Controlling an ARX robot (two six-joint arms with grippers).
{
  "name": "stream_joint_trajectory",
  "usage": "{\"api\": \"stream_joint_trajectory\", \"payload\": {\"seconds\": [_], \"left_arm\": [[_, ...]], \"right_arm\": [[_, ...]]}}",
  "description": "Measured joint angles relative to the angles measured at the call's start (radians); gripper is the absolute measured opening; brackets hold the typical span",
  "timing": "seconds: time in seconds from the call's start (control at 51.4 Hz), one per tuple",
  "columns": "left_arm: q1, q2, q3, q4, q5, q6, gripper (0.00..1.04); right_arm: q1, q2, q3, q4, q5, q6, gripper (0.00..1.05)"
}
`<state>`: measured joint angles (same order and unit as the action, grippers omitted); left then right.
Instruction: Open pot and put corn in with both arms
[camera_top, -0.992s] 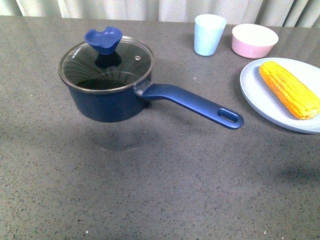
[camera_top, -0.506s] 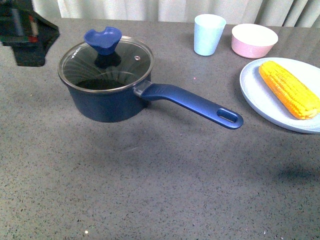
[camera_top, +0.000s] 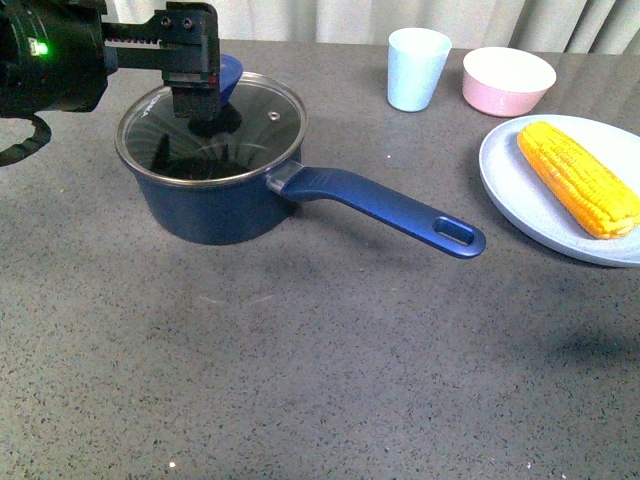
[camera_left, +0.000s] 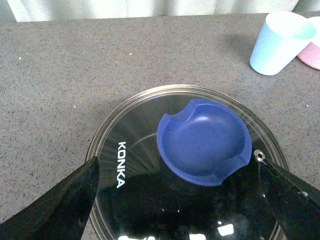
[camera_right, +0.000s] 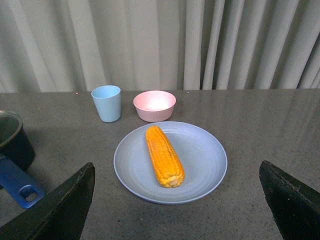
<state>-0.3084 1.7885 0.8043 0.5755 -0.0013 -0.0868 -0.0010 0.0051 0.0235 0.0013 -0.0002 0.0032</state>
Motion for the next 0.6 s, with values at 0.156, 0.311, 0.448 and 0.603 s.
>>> {"api": "stream_joint_trajectory", "payload": {"seconds": [0.156, 0.311, 0.448, 0.603], "left_arm": [[-0.015, 0.041, 0.044, -0.008, -0.01, 0.016, 0.96], [-0.033, 0.071, 0.076, -0.021, -0.014, 0.02, 0.96], [-0.046, 0.097, 0.105, -0.035, -0.021, 0.023, 0.96], [-0.059, 0.132, 0.145, -0.051, -0.034, 0.023, 0.96]], "right_arm": [[0.0, 0.0, 0.0, 0.0, 0.0, 0.0, 0.96], [0.0, 0.0, 0.0, 0.0, 0.0, 0.0, 0.96], [0.0, 0.0, 0.0, 0.0, 0.0, 0.0, 0.96], [0.0, 0.0, 0.0, 0.0, 0.0, 0.0, 0.96]]}}
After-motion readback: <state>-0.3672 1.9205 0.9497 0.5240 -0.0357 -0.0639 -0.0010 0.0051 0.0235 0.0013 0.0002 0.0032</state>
